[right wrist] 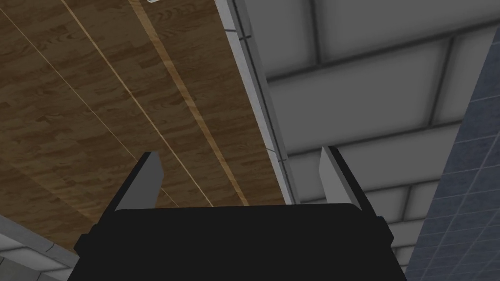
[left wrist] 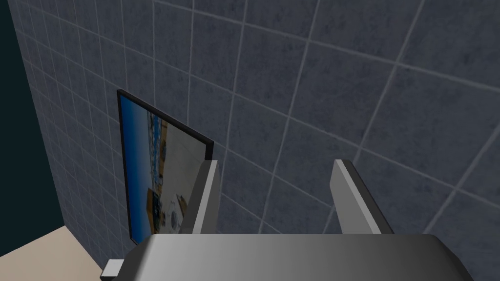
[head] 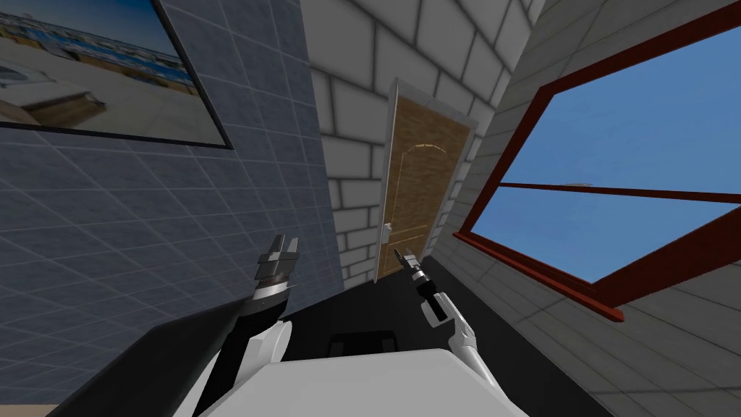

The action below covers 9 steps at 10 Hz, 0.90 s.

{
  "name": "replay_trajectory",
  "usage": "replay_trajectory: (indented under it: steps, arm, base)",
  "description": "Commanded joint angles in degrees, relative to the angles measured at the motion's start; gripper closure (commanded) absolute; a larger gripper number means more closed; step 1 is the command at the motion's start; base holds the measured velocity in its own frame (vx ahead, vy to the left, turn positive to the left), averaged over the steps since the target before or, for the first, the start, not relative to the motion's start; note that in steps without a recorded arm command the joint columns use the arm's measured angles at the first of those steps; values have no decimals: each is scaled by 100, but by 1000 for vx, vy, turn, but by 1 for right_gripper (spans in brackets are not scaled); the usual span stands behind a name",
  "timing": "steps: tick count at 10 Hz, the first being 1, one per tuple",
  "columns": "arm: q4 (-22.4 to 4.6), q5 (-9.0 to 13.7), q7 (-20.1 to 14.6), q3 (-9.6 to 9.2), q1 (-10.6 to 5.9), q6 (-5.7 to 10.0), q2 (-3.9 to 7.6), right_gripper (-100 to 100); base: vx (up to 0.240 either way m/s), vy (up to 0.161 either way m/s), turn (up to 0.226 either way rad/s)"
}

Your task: Pull the door open

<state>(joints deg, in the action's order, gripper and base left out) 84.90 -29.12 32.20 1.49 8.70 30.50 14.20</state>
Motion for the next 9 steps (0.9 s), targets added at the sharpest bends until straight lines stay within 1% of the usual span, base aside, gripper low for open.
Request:
replay_trajectory:
  steps: [1,4,5,9]
  arm:
    - [-168,-83,141,-1,-74,-18,40,-100]
    - [-429,-230,366,-8,-176,-48,100,-100]
    - [-594,-323,508,-13,-241,-68,138,-100]
    - [-979,-539,840,-24,-392,-113,225,-100]
  base:
    - [125,-50,38]
    - [109,-51,33]
    - [140,-59,54]
    - [147,-70,37]
